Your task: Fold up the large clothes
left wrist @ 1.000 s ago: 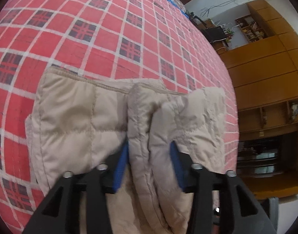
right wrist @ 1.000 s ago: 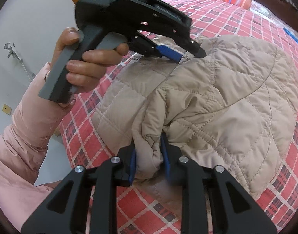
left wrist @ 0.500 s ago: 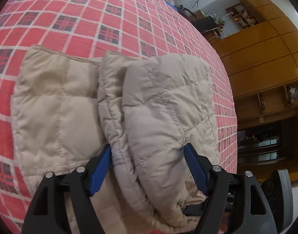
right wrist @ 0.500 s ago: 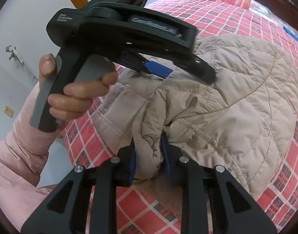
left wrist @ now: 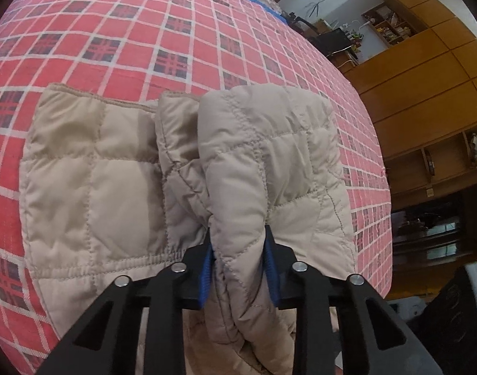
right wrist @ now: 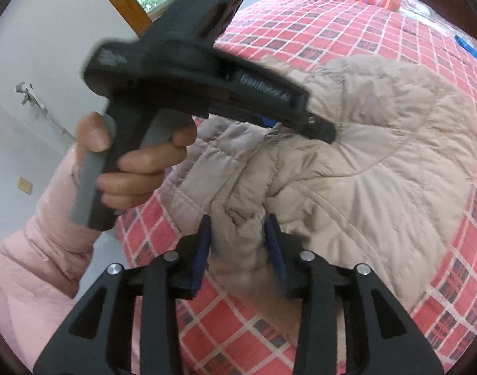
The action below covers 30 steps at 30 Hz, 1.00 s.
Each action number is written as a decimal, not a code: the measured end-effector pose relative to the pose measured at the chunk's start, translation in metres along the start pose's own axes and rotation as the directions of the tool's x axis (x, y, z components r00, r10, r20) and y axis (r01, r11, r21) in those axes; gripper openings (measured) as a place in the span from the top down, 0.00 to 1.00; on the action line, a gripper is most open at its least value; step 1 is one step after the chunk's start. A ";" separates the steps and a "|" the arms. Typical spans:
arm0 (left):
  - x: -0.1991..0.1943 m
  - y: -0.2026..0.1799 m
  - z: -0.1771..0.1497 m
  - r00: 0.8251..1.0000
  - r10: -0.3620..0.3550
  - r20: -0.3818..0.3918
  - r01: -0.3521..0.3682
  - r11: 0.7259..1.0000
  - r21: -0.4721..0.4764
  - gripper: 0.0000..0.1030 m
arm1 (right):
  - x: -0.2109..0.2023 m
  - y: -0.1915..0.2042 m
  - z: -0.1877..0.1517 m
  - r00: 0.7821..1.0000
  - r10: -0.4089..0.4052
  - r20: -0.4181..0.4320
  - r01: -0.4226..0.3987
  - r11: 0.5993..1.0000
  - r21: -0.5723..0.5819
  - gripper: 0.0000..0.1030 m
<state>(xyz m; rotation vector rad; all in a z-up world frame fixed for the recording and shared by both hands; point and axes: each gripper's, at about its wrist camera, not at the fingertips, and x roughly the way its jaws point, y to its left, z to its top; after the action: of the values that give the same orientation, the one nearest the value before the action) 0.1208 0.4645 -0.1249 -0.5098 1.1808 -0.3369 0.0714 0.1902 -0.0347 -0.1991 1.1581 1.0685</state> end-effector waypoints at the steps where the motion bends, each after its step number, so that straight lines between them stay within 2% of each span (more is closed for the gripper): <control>1: 0.000 0.002 0.001 1.000 -0.007 -0.001 0.007 1.000 -0.001 0.74 | -0.007 -0.001 -0.001 1.000 0.002 0.009 -0.002 1.000 0.006 0.59; 4: -0.001 0.008 0.002 1.000 -0.030 -0.001 0.030 0.999 -0.009 0.74 | -0.039 -0.011 -0.008 0.997 -0.042 0.067 0.040 0.999 0.033 0.52; 8: -0.005 0.018 0.000 0.997 -0.070 0.009 0.070 0.998 -0.006 0.73 | -0.072 -0.052 -0.027 0.982 -0.150 0.112 0.130 0.977 0.170 0.50; 11: -0.005 0.023 0.000 0.995 -0.095 0.012 0.095 0.995 -0.022 0.62 | -0.072 -0.089 -0.043 0.981 -0.173 0.089 0.142 0.951 0.276 0.48; 14: -0.003 0.027 0.001 0.994 -0.112 0.012 0.112 0.993 -0.035 0.48 | -0.055 -0.108 -0.055 0.990 -0.128 0.052 0.103 0.937 0.335 0.48; 16: 0.001 0.024 0.003 0.992 -0.123 0.007 0.123 0.992 -0.038 0.35 | -0.045 -0.114 -0.057 0.994 -0.094 0.048 0.071 0.934 0.351 0.48; 19: 0.008 0.012 0.005 0.996 -0.089 -0.001 0.089 0.996 -0.024 0.31 | -0.039 -0.112 -0.055 0.994 -0.092 0.061 0.065 0.936 0.345 0.48; 21: 0.012 0.000 0.005 0.999 -0.037 0.002 0.037 0.999 0.015 0.35 | -0.037 -0.111 -0.055 0.993 -0.103 0.062 0.076 0.937 0.340 0.47; 23: 0.012 -0.009 0.006 1.000 -0.006 0.007 0.006 0.999 0.043 0.47 | -0.037 -0.110 -0.053 0.992 -0.110 0.062 0.083 0.937 0.340 0.47; 25: 0.008 -0.013 0.006 1.000 -0.010 0.010 0.009 0.999 0.046 0.63 | -0.035 -0.108 -0.050 0.992 -0.110 0.065 0.081 0.936 0.343 0.47; 27: 0.002 -0.016 0.007 1.000 -0.016 0.011 0.015 0.998 0.053 0.74 | -0.035 -0.103 -0.051 0.991 -0.115 0.070 0.086 0.938 0.335 0.47; 30: -0.011 -0.018 0.004 0.999 -0.038 0.022 0.037 0.997 0.067 0.82 | -0.043 -0.100 -0.054 0.990 -0.109 0.085 0.075 0.940 0.332 0.47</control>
<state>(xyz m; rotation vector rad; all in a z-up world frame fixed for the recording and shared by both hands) 0.1208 0.4558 -0.1057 -0.4769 1.1345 -0.4005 0.1139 0.0792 -0.0608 0.0629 1.2034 0.7801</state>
